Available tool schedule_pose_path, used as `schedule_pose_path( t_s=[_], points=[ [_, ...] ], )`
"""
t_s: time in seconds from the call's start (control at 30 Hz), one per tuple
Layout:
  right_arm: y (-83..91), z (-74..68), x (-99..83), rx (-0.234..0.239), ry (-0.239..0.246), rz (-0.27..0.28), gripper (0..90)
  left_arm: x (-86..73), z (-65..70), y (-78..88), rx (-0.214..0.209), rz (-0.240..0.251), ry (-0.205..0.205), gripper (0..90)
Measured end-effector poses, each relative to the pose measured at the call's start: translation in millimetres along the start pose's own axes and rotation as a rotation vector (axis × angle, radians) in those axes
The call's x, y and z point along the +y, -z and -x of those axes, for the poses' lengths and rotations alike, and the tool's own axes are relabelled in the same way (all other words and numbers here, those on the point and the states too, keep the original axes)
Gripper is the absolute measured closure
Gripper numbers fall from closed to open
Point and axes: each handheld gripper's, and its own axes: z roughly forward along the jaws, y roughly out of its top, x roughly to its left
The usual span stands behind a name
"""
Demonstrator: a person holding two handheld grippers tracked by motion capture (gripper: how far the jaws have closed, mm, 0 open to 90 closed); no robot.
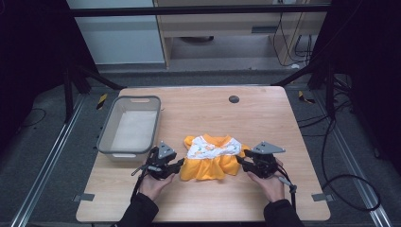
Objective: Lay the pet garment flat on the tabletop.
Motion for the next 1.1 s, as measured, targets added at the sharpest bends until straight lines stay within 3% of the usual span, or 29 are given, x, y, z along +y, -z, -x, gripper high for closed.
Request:
schedule_pose_path(
  t_s=[0.07, 0.2, 0.4, 0.63, 0.67, 0.7, 0.73, 0.8, 0.87, 1.03, 1.1],
  points=[
    [6.2, -1.7, -4.2, 0.0, 0.019, -0.006, 54.1, -3.9, 3.5, 6.3, 0.011, 0.007, -0.017, 50.1],
    [9.8, -3.0, -11.0, 0.014, 0.012, -0.016, 53.6, -12.9, 9.6, 9.7, -0.002, -0.005, -0.017, 45.6],
    [-2.1, -9.0, -25.0, 0.023, 0.0, -0.072, 55.3, -20.0, 18.3, -4.6, -0.03, -0.063, -0.015, 43.4],
    [-20.2, -11.4, -26.0, 0.049, -0.014, -0.11, 60.6, -22.9, 20.8, -15.3, -0.054, -0.114, -0.002, 55.2],
    [-22.9, -12.6, -25.7, 0.059, -0.025, -0.124, 68.5, -23.4, 22.6, -19.1, -0.052, -0.134, -0.006, 62.2],
    [-22.9, -12.6, -25.7, 0.059, -0.025, -0.124, 68.5, -23.4, 22.6, -19.1, -0.052, -0.134, -0.006, 67.7],
    [-23.4, -13.6, -23.8, 0.065, -0.028, -0.128, 79.8, -23.3, 23.0, -20.4, -0.054, -0.143, -0.001, 74.1],
    [-22.6, -14.3, -22.5, 0.071, -0.036, -0.124, 83.6, -22.0, 23.0, -20.8, -0.059, -0.147, 0.009, 77.6],
    [-16.1, -15.9, -17.5, 0.099, -0.029, -0.107, 86.3, -19.2, 23.5, -16.2, -0.068, -0.137, 0.014, 86.3],
    [5.0, -16.5, -11.3, 0.141, -0.026, -0.073, 86.4, -13.4, 23.2, 1.0, -0.102, -0.109, 0.021, 87.0],
    [24.6, -12.9, -9.3, 0.19, -0.055, -0.057, 86.3, -9.7, 22.2, 19.0, -0.142, -0.085, 0.036, 87.1]
  ],
)
